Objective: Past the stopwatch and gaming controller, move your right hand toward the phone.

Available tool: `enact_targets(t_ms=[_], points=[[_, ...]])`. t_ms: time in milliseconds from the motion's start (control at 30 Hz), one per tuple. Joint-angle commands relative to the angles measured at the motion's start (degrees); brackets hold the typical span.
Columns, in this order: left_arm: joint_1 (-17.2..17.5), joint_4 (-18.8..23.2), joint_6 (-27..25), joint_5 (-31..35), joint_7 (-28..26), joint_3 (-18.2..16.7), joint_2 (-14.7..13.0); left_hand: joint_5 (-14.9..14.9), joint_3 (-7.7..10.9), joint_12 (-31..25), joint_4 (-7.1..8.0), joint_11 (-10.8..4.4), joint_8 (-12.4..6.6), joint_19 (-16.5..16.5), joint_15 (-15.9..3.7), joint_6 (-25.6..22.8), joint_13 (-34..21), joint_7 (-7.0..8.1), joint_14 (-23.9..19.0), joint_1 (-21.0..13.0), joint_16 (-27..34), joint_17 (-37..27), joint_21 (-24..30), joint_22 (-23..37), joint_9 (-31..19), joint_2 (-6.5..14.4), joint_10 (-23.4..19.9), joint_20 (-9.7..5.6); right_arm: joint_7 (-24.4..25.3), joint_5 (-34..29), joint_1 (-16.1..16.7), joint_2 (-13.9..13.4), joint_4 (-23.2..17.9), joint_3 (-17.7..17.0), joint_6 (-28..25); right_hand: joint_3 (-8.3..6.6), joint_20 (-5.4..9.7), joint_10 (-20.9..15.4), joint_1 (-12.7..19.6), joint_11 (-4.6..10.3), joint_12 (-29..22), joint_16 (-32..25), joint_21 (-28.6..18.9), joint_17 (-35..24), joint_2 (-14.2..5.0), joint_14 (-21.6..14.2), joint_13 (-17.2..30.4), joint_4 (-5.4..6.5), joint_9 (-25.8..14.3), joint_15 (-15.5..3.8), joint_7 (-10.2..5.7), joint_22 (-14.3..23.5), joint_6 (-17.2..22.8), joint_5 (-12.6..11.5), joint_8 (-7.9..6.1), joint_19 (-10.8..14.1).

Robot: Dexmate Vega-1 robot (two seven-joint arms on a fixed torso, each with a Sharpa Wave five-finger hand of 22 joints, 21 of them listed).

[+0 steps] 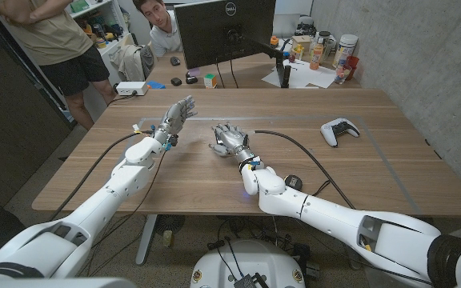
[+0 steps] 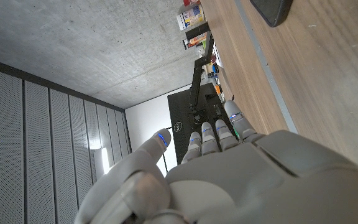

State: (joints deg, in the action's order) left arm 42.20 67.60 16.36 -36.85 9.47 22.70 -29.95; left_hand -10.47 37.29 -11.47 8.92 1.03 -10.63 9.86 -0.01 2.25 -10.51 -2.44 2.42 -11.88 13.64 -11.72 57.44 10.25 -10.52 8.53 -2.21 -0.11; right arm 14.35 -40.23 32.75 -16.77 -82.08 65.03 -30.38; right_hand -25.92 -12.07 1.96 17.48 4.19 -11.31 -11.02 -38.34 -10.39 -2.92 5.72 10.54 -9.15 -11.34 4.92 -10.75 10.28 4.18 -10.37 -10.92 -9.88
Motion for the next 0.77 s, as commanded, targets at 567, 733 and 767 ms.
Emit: enact_targets(t_ms=[567,733,767], points=[[-0.5,-0.6,-0.2,0.1,0.1,0.2,0.2,-0.4,0.44,-0.3,-0.21,-0.19,-0.27,0.7,0.11,0.2,-0.3,-0.48,0.3,-0.3,0.4,-0.2,0.2,0.2,-0.2,2.9,-0.6,0.54,-0.8,3.2,-1.1,-0.5,0.8,0.0,2.1,0.82,-0.18,-0.8,-0.5,-0.43,-0.7,-0.5,0.3,-0.2,0.62,-0.5,0.1,0.36,-0.2,-0.25,0.63,0.3,0.4,0.2,-0.33,-1.9],[-0.7,-1.0,-0.2,0.2,0.2,0.3,0.4,-0.4,0.44,-0.3,-0.21,-0.17,-0.28,0.7,0.12,0.2,-0.3,-0.51,0.3,-0.3,0.4,-0.2,0.2,0.2,-0.2,2.9,-0.6,0.56,-0.7,3.9,-1.2,-0.4,1.3,-0.3,2.8,0.93,-0.18,-0.9,-0.6,-0.54,-0.7,-0.6,0.4,-0.2,0.51,-0.6,0.1,0.47,-0.2,-0.30,0.49,0.3,0.5,0.3,-0.37,-1.7],[-0.8,-1.2,-0.1,0.2,0.3,0.3,0.4,-0.4,0.44,-0.3,-0.21,-0.18,-0.29,0.7,0.13,0.1,-0.3,-0.48,0.3,-0.3,0.4,-0.2,0.2,0.2,-0.2,2.9,-0.7,0.55,-0.8,4.1,-1.3,-0.4,1.4,-0.3,3.0,0.93,-0.18,-0.9,-0.6,-0.50,-0.7,-0.6,0.4,-0.2,0.51,-0.6,0.1,0.48,-0.2,-0.31,0.48,0.3,0.5,0.3,-0.37,-1.7]])
